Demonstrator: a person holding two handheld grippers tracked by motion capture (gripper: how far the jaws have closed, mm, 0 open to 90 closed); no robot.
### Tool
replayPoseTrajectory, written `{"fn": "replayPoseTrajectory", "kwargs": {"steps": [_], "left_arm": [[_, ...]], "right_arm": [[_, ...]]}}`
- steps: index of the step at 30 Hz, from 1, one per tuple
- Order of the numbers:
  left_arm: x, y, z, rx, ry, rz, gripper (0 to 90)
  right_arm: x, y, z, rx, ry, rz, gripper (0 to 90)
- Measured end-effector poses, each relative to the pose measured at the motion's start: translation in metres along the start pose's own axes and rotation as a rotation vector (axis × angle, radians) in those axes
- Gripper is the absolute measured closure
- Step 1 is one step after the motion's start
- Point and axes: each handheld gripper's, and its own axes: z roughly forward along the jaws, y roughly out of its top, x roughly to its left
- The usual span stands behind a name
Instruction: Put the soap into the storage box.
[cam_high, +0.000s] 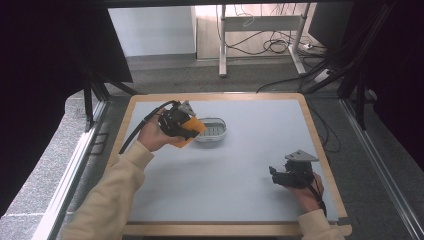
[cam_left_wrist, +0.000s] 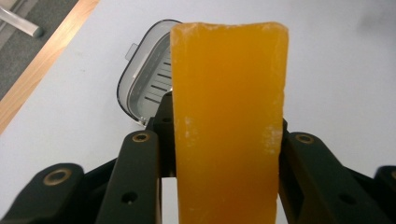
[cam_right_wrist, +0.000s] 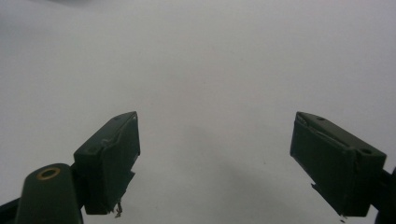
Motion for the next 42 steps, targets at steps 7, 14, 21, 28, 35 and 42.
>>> {"fn": "replayPoseTrajectory", "kwargs": {"steps": [7,14,21,28,35,42], "left_arm": [[0.001,0.004,0.002,0.004,0.004,0.006,61.8],[0.004,0.009,0.002,0.011,0.015,0.017,61.8],[0.007,0.014,0.004,0.018,0.01,0.026,61.8],[0.01,0.019,0.009,0.025,0.014,0.022,61.8],[0.013,0.023,0.017,0.027,0.01,0.027,61.8],[0.017,0.025,0.024,0.036,0.004,0.034,61.8]], "right_arm": [[0.0,0.0,0.0,0.0,0.001,-0.001,16.2],[0.0,0.0,0.0,0.001,0.0,0.0,16.1],[0.0,0.0,0.0,0.001,0.0,-0.001,16.2],[-0.001,0.0,0.0,0.001,-0.001,0.0,16.2],[-0.002,-0.001,0.0,0.003,-0.002,0.004,16.2],[-0.002,-0.001,0.001,0.004,-0.004,0.003,16.2]]}}
